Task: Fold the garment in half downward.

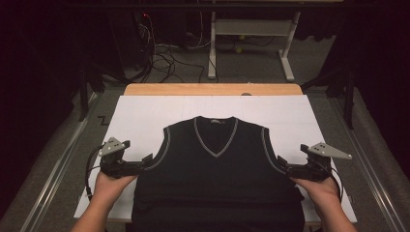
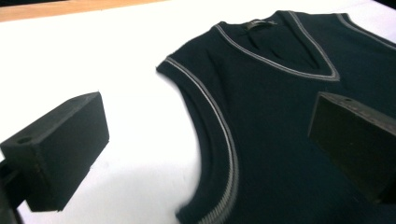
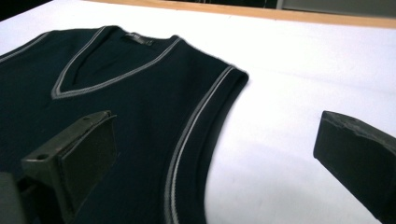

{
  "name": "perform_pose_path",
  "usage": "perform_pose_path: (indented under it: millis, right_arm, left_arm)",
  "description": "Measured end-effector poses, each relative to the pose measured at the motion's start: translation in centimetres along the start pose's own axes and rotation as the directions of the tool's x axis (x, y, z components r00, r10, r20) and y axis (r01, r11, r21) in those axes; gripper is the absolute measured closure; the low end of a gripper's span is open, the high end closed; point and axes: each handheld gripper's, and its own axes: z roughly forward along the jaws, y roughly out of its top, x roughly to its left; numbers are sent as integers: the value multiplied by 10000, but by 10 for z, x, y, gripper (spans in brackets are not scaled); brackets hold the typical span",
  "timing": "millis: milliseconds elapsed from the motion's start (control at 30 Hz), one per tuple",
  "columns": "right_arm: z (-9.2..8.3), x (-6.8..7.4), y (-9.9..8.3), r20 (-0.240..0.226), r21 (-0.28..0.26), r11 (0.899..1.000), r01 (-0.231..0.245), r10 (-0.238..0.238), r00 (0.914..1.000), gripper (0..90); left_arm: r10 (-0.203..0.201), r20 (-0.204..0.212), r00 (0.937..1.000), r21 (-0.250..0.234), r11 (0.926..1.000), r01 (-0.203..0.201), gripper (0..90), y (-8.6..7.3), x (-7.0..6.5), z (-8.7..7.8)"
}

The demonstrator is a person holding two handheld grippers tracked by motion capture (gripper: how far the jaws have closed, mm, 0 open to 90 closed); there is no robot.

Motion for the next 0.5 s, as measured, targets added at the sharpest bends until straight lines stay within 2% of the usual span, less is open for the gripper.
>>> perform_pose_path:
  millis: [100, 200, 233, 333, 433, 500]
  right_arm:
    - [9, -1, 7, 90, 35, 9999, 153, -153, 9998, 1]
    - [18, -2, 11, 76, 116, 9999, 118, -119, 9999, 1]
    - [25, -3, 13, 107, 113, 9999, 117, -119, 9999, 1]
    - [33, -4, 14, 100, 191, 9998, 63, -65, 9999, 3]
    - [46, -6, 17, 157, 471, 9989, 88, -96, 9998, 6]
    - [54, -7, 19, 180, 586, 9983, -21, 11, 9998, 7]
  left_arm:
    - [-51, -111, 9999, 183, 9998, 53, 0, 9, 4, 12]
    - [-274, -44, 9996, 353, 9990, 275, 0, 18, 9, 26]
    - [-345, -72, 9994, 436, 9984, 347, 0, 21, 11, 31]
    - [-458, -152, 9988, 627, 9969, 467, 0, 30, 15, 45]
    - [-447, -245, 9987, 896, 9949, 467, 0, 36, 15, 61]
    - [-630, -131, 9979, 986, 9931, 640, 0, 40, 14, 70]
